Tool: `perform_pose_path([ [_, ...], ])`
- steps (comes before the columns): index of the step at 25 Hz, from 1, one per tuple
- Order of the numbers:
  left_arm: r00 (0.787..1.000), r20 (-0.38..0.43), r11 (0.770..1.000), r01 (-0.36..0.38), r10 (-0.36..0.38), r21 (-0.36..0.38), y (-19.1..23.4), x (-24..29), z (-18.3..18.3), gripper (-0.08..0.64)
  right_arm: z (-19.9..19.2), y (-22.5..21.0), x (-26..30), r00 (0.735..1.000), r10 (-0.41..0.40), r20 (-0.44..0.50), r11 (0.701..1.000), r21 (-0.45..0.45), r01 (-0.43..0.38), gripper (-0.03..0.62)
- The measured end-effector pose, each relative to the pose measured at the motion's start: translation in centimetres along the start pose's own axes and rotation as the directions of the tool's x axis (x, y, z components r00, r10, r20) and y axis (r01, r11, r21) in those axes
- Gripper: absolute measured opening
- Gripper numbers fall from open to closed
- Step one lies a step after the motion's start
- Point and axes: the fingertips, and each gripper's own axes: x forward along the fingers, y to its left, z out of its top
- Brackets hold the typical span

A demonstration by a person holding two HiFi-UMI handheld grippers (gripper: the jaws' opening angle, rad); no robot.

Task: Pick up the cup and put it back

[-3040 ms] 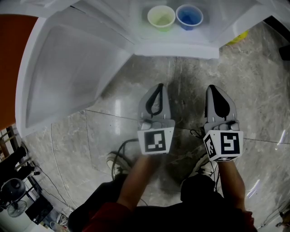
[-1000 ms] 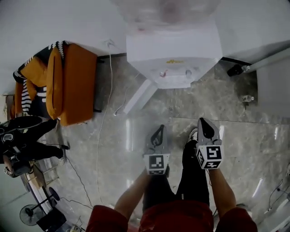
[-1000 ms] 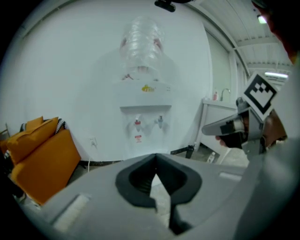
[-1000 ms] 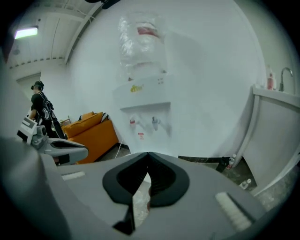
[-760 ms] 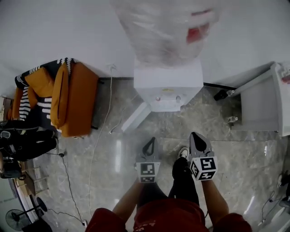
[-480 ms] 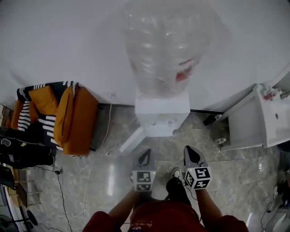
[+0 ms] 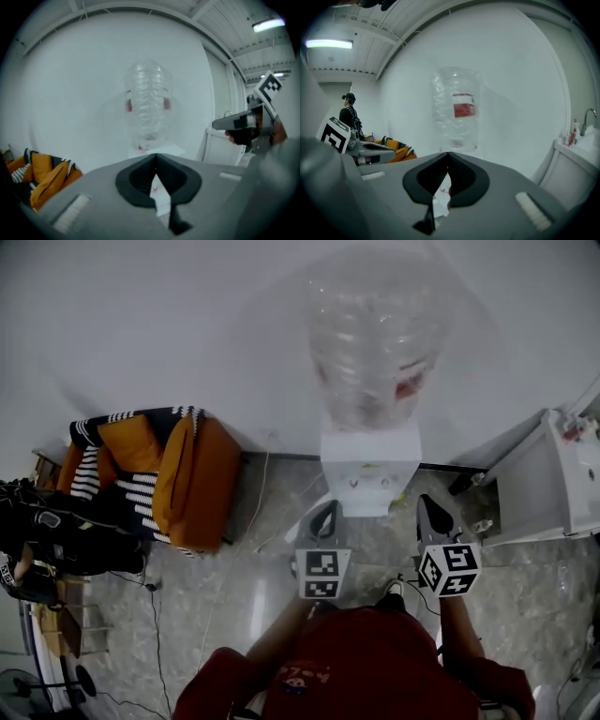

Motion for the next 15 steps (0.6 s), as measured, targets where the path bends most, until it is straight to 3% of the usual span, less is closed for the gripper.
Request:
perform_pose_path([
  [6, 0.996, 0.088, 0.996, -0.029, 0.022, 0.081, 1.0, -2.6, 4.4, -0.002, 4.4, 2.3, -1.6, 0.996, 0.022, 0.087, 0.999, -0.042, -0.019, -0.002],
  [15, 0.989, 0.143, 0.988, -0.058, 0.037, 0.144, 0.7, -4.1, 6.3, -0.002, 4.6, 4.2, -1.7, 0.991, 0.056, 0.12, 0.996, -0.071, -0.048, -0.002],
])
